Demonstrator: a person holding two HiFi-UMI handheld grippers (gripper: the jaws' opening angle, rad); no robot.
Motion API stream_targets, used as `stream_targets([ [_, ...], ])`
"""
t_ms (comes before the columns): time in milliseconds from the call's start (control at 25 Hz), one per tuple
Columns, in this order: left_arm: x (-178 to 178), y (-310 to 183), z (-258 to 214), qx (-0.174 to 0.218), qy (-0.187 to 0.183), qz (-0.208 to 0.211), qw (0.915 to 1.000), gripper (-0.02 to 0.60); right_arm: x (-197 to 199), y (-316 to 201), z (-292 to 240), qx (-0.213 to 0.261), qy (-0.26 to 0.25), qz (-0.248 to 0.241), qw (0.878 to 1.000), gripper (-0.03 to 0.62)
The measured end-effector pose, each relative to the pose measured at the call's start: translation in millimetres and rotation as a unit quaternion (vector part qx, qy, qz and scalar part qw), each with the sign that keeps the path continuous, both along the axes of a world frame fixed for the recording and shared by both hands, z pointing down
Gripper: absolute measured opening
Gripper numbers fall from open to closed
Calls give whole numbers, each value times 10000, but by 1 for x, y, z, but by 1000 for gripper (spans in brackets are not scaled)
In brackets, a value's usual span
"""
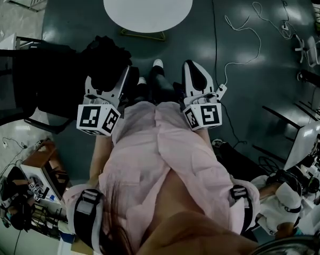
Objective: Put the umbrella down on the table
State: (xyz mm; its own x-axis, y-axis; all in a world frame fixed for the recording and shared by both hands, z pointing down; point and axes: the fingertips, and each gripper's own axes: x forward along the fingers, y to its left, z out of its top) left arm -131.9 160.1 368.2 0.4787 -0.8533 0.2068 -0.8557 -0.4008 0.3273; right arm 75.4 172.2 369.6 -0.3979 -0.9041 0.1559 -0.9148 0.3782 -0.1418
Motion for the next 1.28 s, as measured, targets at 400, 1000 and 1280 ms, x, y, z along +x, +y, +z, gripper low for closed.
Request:
stream_targets([
  [400, 23, -102, 4, 46, -41, -496, 9988, 314, 25, -123, 3, 71, -44, -525, 9986, 34],
  [1000, 29, -190, 8, -15, 24, -718, 9974, 314, 45, -213, 16, -122, -105, -537, 9984, 34],
  [1280, 5, -240, 10, -134, -91, -398, 9991, 314, 20, -259, 7, -91, -167, -269, 9995, 34],
])
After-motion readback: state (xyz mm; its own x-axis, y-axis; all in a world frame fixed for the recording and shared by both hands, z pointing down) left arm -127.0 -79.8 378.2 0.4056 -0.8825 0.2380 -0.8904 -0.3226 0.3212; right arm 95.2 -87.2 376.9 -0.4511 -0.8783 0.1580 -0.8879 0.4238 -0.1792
